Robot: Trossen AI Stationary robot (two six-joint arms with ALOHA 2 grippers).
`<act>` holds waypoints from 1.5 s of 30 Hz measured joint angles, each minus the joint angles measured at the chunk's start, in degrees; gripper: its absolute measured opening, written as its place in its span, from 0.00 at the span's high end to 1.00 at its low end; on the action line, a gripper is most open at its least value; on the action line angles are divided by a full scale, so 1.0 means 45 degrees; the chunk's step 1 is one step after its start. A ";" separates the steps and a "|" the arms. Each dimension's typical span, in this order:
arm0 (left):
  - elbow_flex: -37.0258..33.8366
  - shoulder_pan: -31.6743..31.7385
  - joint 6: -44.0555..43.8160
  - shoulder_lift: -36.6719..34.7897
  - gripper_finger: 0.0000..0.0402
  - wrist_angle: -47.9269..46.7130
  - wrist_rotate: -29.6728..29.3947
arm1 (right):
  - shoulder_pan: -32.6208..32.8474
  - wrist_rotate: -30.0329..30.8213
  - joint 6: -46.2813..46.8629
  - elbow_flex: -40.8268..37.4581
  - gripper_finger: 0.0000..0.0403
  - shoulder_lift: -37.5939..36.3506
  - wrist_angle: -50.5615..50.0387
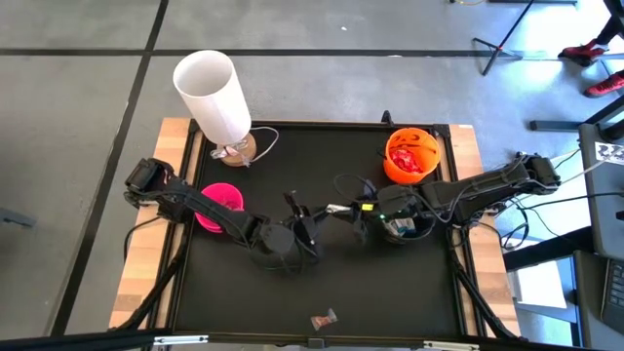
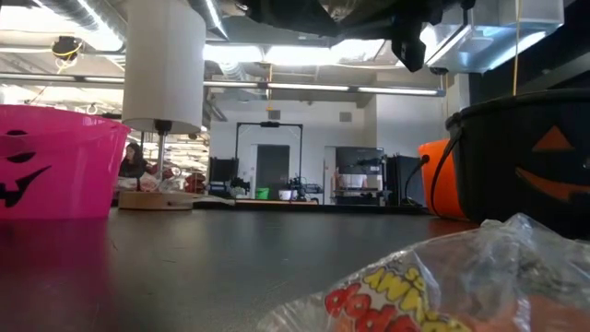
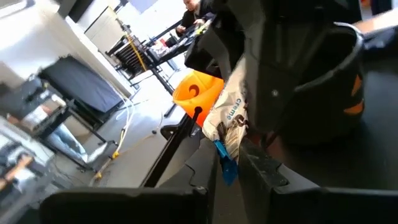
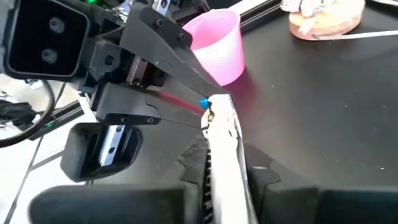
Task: Sort candy
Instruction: Put the white chocolate into the black bucket
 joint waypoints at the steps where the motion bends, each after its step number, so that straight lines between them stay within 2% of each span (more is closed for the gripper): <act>1: 0.0000 0.0000 0.0229 -0.0012 0.88 -0.0087 0.0127 | 0.0000 -0.0079 -0.0025 -0.0001 0.88 0.0000 -0.0001; 5: 0.0000 -0.0003 0.0499 -0.0019 0.79 -0.0288 0.0427 | -0.0036 -0.0160 -0.0052 -0.0013 0.93 -0.0039 -0.0037; 10: 0.0024 -0.0084 0.0740 -0.0019 0.65 -0.0454 0.0302 | -0.0293 -0.0728 -0.0068 -0.0014 0.92 -0.0296 0.0050; 13: 0.0019 -0.0216 0.1129 -0.0005 0.56 -0.0498 -0.0540 | -0.0369 -0.1043 -0.0067 -0.0005 0.91 -0.0665 -0.0047; 15: 0.0019 -0.0364 0.1153 -0.0057 0.52 -0.0505 -0.1765 | -0.0367 -0.1364 -0.0065 0.0001 0.91 -0.1022 -0.0382; 17: 0.0019 -0.0544 0.1090 -0.0214 0.49 -0.0578 -0.2526 | -0.0364 -0.1778 -0.0074 0.0185 0.92 -0.1514 -0.1379; 19: 0.0019 -0.0760 0.0731 -0.0540 0.47 -0.0665 -0.2442 | -0.0359 -0.1979 -0.0087 0.0662 0.92 -0.2038 -0.3128; 21: 0.0019 -0.0931 -0.0132 -0.0811 0.47 -0.0696 -0.1419 | -0.0345 -0.1981 -0.0060 0.1355 0.92 -0.2455 -0.5418; 28: 0.0019 -0.0562 -0.3125 -0.1316 0.49 -0.1270 0.5945 | -0.0335 -0.2013 0.2175 0.4348 0.92 -0.2800 -1.4070; 31: 0.0015 -0.0371 -0.3902 -0.1173 0.49 -0.1477 0.7840 | -0.0335 -0.1849 0.3224 0.4989 0.92 -0.2788 -1.6538; 35: 0.0005 -0.0345 -0.4187 -0.0883 0.49 -0.1645 0.8757 | -0.0335 -0.1651 0.3564 0.5026 0.92 -0.2753 -1.8552; 39: 0.0005 -0.0379 -0.4192 -0.0682 0.49 -0.1641 0.8978 | -0.0330 -0.2014 0.3239 0.4739 0.89 -0.2735 -1.9054; 45: 0.0005 -0.0374 -0.4187 -0.0437 0.49 -0.1644 0.8904 | -0.0325 -0.2081 0.2668 0.4297 0.65 -0.2728 -1.8949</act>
